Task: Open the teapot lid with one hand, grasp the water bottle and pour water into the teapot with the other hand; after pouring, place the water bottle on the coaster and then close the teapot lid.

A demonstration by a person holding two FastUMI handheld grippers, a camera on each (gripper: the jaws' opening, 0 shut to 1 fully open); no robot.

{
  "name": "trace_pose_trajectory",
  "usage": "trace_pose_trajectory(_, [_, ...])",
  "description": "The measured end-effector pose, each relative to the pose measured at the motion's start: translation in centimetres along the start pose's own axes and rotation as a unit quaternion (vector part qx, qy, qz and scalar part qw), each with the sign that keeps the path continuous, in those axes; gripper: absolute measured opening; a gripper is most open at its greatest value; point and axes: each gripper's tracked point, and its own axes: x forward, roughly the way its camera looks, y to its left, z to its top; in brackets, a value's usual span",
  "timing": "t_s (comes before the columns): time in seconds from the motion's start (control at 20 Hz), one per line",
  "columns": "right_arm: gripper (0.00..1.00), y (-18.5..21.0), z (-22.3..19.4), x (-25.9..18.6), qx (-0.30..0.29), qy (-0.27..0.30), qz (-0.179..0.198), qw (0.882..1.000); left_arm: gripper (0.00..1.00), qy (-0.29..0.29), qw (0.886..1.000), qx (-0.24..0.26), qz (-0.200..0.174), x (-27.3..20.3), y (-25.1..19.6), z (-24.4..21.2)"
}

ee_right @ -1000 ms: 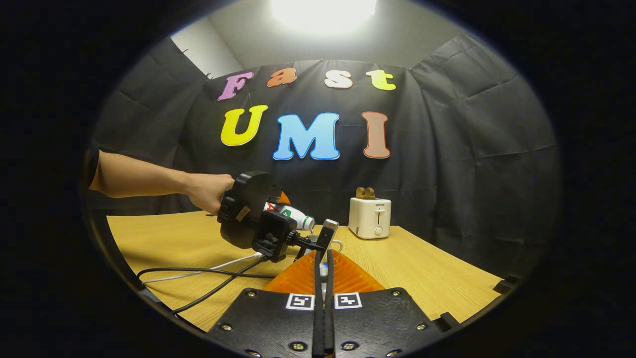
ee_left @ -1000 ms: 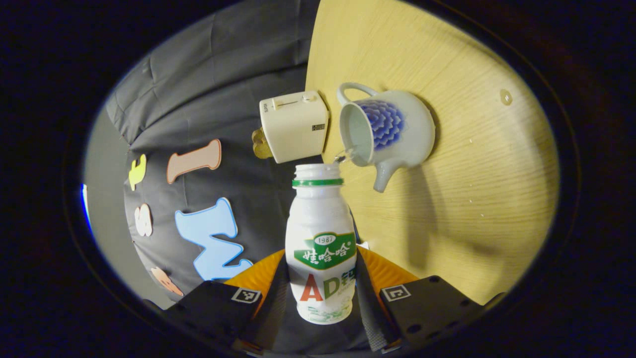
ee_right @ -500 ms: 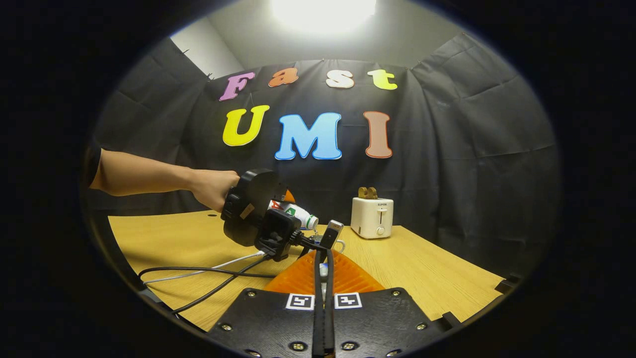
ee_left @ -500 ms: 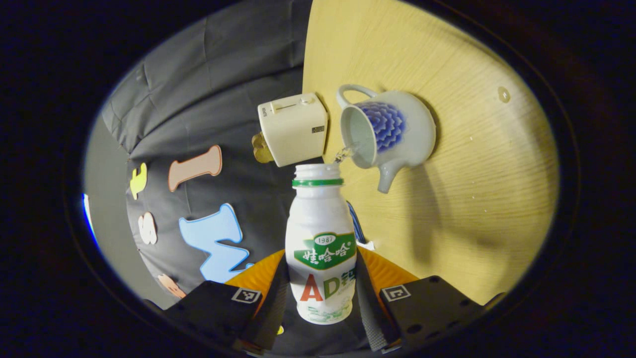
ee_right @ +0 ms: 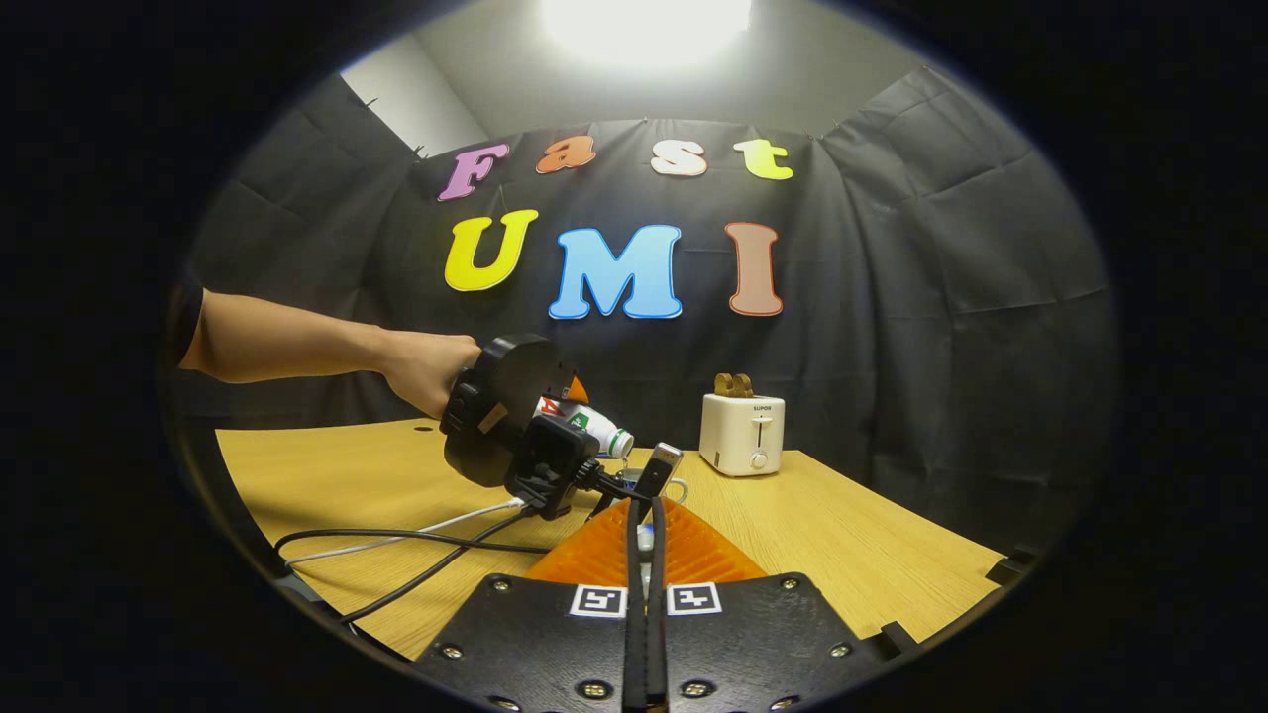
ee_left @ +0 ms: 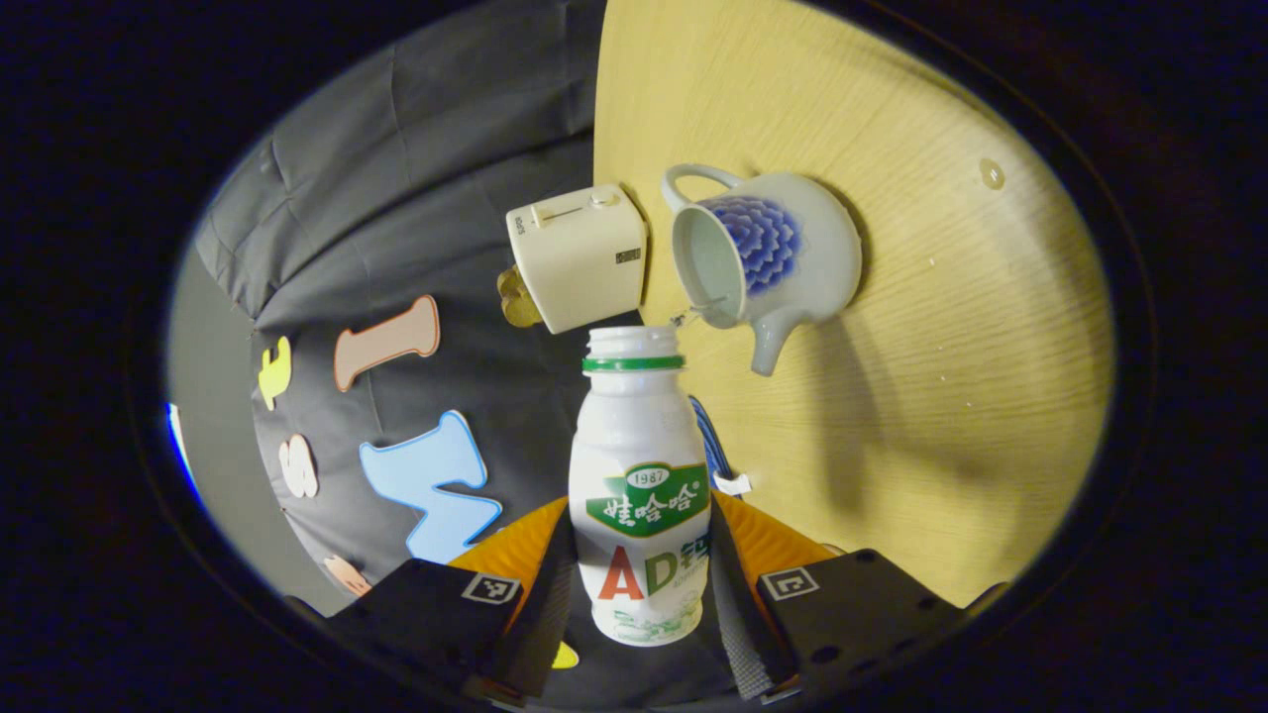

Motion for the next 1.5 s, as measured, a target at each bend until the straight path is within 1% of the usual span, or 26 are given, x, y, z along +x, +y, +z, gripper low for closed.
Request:
trace_pose_trajectory(0.2, [0.00, -0.1, -0.1, 0.1, 0.000, 0.000, 0.000, 1.000, 0.78, -0.001, 1.000, 0.017, 0.002, 0.0, 0.4, 0.0])
trace_pose_trajectory(0.25, [0.00, -0.2, 0.0, 0.2, 0.000, 0.000, -0.001, 1.000, 0.74, 0.000, 1.000, 0.021, 0.004, 0.0, 0.5, 0.1])
trace_pose_trajectory(0.3, [0.00, -0.2, 0.0, 0.1, 0.000, 0.000, -0.001, 1.000, 0.78, 0.000, 1.000, 0.024, 0.004, 0.0, 0.5, 0.0])
trace_pose_trajectory(0.55, [0.00, -0.1, 0.2, -0.1, 0.000, -0.003, -0.002, 1.000, 0.78, -0.002, 0.999, 0.039, 0.007, -0.1, 0.8, 0.1])
trace_pose_trajectory(0.6, [0.00, -0.2, 0.2, 0.0, 0.000, -0.003, -0.001, 1.000, 0.74, -0.001, 0.999, 0.044, 0.008, -0.1, 0.9, 0.2])
trace_pose_trajectory(0.65, [0.00, -0.2, 0.3, 0.0, -0.001, -0.003, -0.001, 1.000, 0.78, -0.001, 0.999, 0.050, 0.008, -0.1, 0.9, 0.1])
trace_pose_trajectory(0.7, [0.00, -0.2, 0.2, 0.0, -0.001, -0.003, -0.001, 1.000, 0.74, -0.001, 0.998, 0.056, 0.011, 0.0, 1.2, 0.1])
trace_pose_trajectory(0.9, [0.00, -0.1, 0.1, 0.0, 0.000, -0.002, 0.000, 1.000, 0.74, 0.000, 0.997, 0.070, 0.018, -0.1, 1.5, 0.2])
trace_pose_trajectory(1.05, [0.00, 0.0, 0.0, -0.1, -0.001, 0.000, 0.002, 1.000, 0.69, -0.003, 0.997, 0.081, 0.018, -0.2, 1.7, 0.4])
trace_pose_trajectory(1.1, [0.00, 0.0, 0.0, -0.1, -0.001, 0.000, 0.001, 1.000, 0.74, -0.004, 0.996, 0.083, 0.019, -0.2, 1.7, 0.4])
trace_pose_trajectory(1.3, [0.00, 0.0, 0.0, -0.1, -0.003, -0.001, 0.001, 1.000, 0.74, -0.008, 0.996, 0.085, 0.017, -0.3, 1.5, 0.7])
trace_pose_trajectory(1.35, [0.00, 0.0, 0.0, 0.0, -0.002, 0.000, 0.002, 1.000, 0.77, -0.009, 0.996, 0.086, 0.018, -0.3, 1.6, 0.8])
trace_pose_trajectory(1.4, [0.00, 0.0, 0.0, 0.0, -0.001, 0.001, 0.002, 1.000, 0.77, -0.011, 0.996, 0.086, 0.018, -0.3, 1.5, 0.9])
trace_pose_trajectory(1.45, [0.00, 0.1, 0.0, 0.1, 0.000, 0.001, 0.003, 1.000, 0.74, -0.012, 0.996, 0.085, 0.017, -0.2, 1.6, 0.9])
trace_pose_trajectory(1.5, [0.00, 0.1, -0.1, 0.0, -0.001, 0.002, 0.004, 1.000, 0.74, -0.013, 0.996, 0.085, 0.017, -0.2, 1.6, 0.9])
